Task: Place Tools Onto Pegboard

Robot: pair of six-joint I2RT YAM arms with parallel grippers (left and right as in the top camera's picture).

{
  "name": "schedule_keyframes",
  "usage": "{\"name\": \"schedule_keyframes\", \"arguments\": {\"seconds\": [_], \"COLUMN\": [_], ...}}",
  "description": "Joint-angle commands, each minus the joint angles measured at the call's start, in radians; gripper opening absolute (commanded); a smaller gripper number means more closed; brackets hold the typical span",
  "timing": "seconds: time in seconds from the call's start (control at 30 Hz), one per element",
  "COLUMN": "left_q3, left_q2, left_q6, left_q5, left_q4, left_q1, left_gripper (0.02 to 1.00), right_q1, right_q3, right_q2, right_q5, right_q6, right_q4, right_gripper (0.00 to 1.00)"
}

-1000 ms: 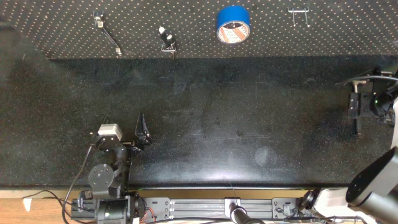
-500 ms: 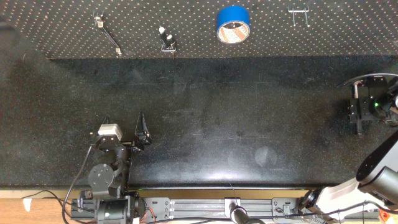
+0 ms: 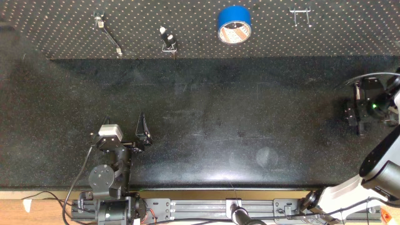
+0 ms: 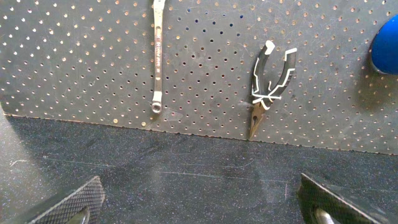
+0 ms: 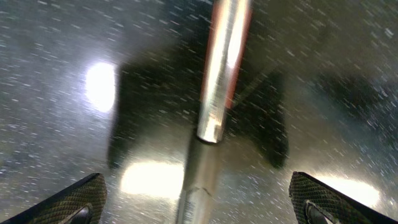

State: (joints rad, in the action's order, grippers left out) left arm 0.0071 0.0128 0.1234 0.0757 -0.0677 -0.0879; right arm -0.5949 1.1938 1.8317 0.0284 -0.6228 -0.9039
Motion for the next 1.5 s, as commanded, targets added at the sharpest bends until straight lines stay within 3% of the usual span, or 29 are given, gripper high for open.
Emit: {"name": "schedule_keyframes", "arguments": {"seconds": [0.03, 0.37, 0.87, 1.5], "left_q3": [-0.002, -0.002, -0.002, -0.002], "left_q2": [-0.010, -0.010, -0.010, -0.010], "left_q6": [-0.012, -0.012, -0.012, -0.012], "left_q5": [0.008, 0.008, 0.008, 0.008], "left_q4": [-0.008, -0.008, -0.008, -0.008], "left_q1": [0.005, 0.005, 0.005, 0.005], "left_gripper": [0.996, 0.996, 0.996, 0.996], "right_q1": [0.029, 0.008, 0.008, 0.008], "right_q3": [0.001, 0.001, 0.001, 0.001], "right_q2": [0.011, 0.011, 0.012, 0.024], "right_q5": [0.006, 0.002, -0.100, -0.087], "right_q6": [-0.053, -0.051, -0.025, 0.006], "right_q4": [-0.014, -0.052, -0.078, -0.052], "right_gripper": [0.958, 0.961, 0.963, 0.978]}}
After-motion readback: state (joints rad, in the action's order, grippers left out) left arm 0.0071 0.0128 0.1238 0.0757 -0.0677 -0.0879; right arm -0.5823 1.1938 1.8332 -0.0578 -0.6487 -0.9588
